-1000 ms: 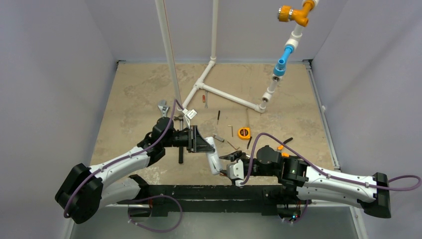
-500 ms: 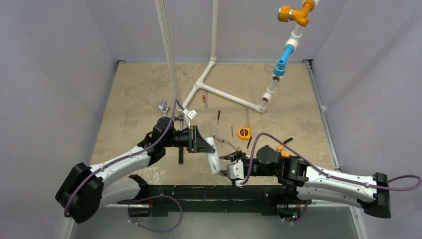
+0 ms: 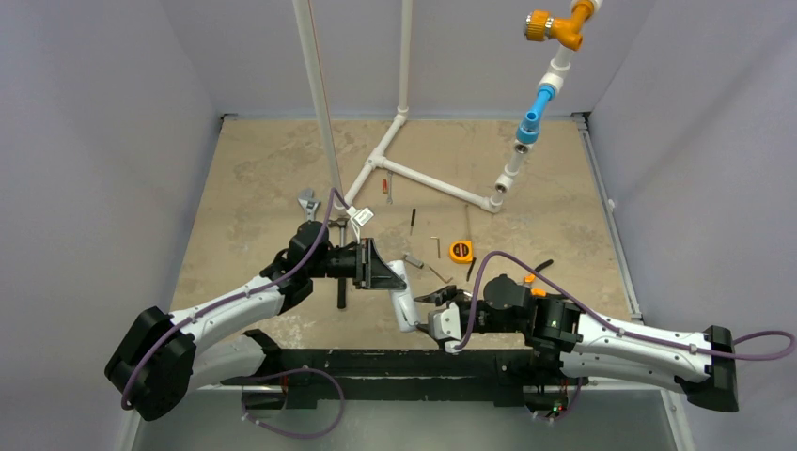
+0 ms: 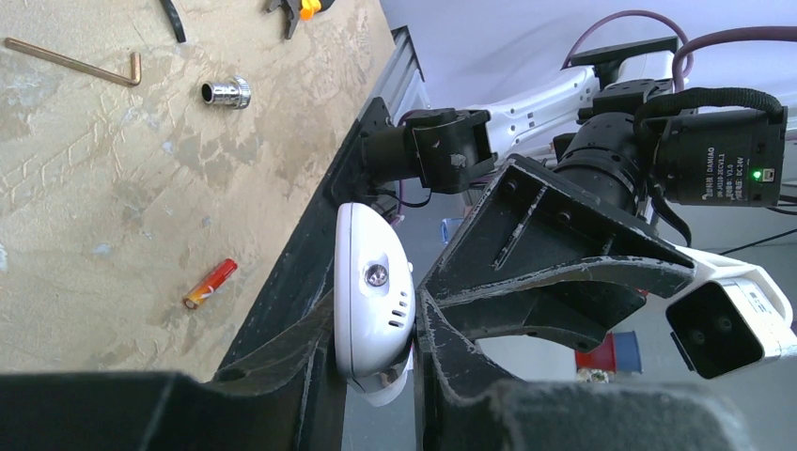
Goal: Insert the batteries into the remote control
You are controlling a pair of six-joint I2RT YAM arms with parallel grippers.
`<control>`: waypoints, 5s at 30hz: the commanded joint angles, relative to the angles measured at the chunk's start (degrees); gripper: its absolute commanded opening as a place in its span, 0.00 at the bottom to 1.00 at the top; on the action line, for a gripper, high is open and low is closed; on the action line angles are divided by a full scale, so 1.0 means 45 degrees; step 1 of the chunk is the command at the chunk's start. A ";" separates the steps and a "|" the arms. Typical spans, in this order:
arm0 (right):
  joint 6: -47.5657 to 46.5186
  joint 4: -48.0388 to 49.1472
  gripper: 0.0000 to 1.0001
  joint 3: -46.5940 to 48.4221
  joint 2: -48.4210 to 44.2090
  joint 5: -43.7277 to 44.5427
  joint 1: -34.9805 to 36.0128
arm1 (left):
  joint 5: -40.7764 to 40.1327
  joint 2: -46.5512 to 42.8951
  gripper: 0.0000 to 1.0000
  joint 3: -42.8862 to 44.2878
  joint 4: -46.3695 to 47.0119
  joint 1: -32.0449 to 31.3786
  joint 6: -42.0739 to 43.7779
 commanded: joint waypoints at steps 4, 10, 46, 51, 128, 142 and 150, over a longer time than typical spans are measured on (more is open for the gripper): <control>0.0044 0.0003 0.53 0.0256 -0.0217 -0.0082 -0.0071 | 0.0310 0.0006 0.00 0.0177 0.0881 -0.0100 -0.0157; 0.0308 0.0302 0.53 0.0178 -0.0380 0.0512 -0.0071 | 0.0298 0.0005 0.00 0.0166 0.0867 -0.0100 -0.0156; 0.9889 -0.2517 0.68 0.1543 -0.3208 0.8159 -0.0070 | 0.0230 -0.0038 0.00 0.0248 0.0653 -0.0101 -0.0193; 1.1851 -0.4904 0.70 0.3374 -0.1263 0.9240 -0.0071 | 0.0212 -0.0081 0.00 0.0260 0.0559 -0.0101 -0.0147; 1.7671 -0.5052 0.38 0.4275 0.3980 0.8959 0.2960 | 0.0212 0.0331 0.00 0.0160 0.1348 -0.0108 -0.0522; 1.7583 -0.5240 0.35 0.4398 0.3440 0.8724 0.2957 | 0.0213 0.0367 0.00 0.0158 0.1326 -0.0101 -0.0503; 1.7729 -0.5287 0.34 0.4145 0.2669 0.9015 0.2957 | 0.0075 0.0440 0.00 0.0254 0.1007 -0.0101 -0.0371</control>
